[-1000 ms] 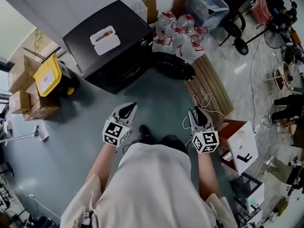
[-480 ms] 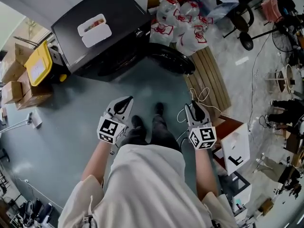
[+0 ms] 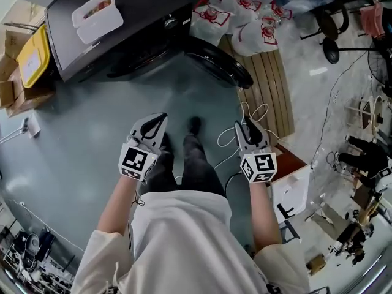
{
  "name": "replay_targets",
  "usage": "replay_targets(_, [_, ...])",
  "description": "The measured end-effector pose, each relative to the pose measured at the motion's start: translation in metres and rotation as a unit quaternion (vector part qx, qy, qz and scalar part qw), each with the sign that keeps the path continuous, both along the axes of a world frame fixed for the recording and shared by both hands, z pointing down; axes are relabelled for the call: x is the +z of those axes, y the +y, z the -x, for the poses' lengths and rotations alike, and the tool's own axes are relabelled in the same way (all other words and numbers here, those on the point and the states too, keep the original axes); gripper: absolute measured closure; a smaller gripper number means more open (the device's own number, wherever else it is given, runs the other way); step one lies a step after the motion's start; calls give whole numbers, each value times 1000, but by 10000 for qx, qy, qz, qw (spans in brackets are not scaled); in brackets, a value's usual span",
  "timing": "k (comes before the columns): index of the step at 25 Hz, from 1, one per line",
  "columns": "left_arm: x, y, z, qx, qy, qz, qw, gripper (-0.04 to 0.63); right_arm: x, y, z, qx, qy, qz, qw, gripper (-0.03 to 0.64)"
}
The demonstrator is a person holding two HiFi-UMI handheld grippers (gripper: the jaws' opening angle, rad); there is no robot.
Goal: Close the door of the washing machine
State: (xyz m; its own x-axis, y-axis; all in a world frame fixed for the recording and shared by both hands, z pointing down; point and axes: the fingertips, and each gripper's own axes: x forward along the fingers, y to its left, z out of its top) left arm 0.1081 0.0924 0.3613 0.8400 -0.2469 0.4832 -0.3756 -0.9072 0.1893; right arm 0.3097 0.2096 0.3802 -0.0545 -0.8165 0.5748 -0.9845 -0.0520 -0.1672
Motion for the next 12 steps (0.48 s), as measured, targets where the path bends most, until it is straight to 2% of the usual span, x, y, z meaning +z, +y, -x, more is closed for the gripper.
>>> replay_targets(12, [113,-10,-76,124,-341,279,9990,588,137,-26,-81,-339,99,752,9965,462])
